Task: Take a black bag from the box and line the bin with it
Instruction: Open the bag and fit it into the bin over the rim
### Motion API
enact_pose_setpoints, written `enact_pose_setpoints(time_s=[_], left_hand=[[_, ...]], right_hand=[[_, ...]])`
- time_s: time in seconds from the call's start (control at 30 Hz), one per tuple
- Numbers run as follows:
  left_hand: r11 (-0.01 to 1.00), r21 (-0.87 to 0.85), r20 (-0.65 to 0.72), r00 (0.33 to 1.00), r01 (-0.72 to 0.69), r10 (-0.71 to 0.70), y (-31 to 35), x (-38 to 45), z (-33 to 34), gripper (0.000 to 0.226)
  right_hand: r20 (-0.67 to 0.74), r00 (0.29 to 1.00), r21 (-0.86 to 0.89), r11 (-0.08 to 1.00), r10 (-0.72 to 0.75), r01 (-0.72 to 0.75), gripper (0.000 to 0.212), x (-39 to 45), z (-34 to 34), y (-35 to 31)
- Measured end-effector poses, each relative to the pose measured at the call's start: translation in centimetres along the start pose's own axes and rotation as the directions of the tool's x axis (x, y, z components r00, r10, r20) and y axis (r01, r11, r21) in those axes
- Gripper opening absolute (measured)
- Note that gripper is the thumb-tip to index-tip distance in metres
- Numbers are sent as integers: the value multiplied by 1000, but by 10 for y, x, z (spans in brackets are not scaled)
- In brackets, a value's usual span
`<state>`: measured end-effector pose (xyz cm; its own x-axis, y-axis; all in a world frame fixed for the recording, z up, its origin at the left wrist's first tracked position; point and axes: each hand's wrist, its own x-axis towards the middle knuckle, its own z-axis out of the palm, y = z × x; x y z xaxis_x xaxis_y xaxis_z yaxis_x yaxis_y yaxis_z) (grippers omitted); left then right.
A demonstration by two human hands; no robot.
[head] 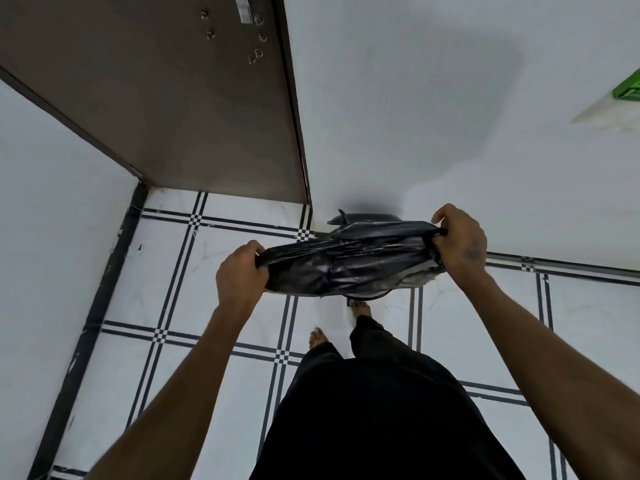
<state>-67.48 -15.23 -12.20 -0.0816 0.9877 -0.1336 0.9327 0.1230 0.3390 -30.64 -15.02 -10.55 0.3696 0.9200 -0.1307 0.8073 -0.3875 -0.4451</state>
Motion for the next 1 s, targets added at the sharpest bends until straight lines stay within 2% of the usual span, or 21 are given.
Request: enact_pose_setpoints(time_s=[0.03,0.1,0.17,0.2,0.27,0.33,0.4,0.47,0.53,0.67,0.83,0.93,1.0], left_hand=[[1000,6,14,1000,-4,4,-3,2,6,19],[999,37,89,996,-14,11,-2,2,21,29],[995,-76,184,982,64,-50,8,-4,34,33],[978,-161,220,971,132,-95,14,-8,40,33],[918,-290,272,943,272,-193,23,-13,50,30],[865,-321,342,899,386,-275,30,-15,59,28],[829,-309,396,855,467,-335,36,-15,67,29],[770,-348,433,820,535,-374,44,-14,73,30],[743,-401,428,826,536,-366,53,-10,77,30],[746,-486,386,878,455,-284,67,0,97,28],[776,-487,357,902,402,-243,81,12,130,28],[808,-495,335,928,320,-163,82,24,157,29],[830,-444,306,928,337,-213,75,34,192,29]], right_hand=[[37,999,15,1000,13,-13,19,1,2,4],[206,978,11,1000,16,-19,10,0,9,16],[367,930,-45,999,10,7,10,-2,18,28],[393,919,-65,998,34,-10,14,-4,22,34],[357,925,-55,991,132,-120,18,-9,30,42],[273,924,32,958,266,-285,14,-15,35,43],[270,886,174,886,378,-431,9,-17,42,47],[308,837,314,782,452,-538,15,-16,48,48],[281,824,419,709,493,-567,22,-13,56,50],[160,863,477,728,480,-493,24,-7,74,55],[173,888,559,700,427,-446,47,6,120,78],[201,863,552,674,464,-491,49,16,151,99],[201,852,553,662,484,-507,48,28,181,123]])
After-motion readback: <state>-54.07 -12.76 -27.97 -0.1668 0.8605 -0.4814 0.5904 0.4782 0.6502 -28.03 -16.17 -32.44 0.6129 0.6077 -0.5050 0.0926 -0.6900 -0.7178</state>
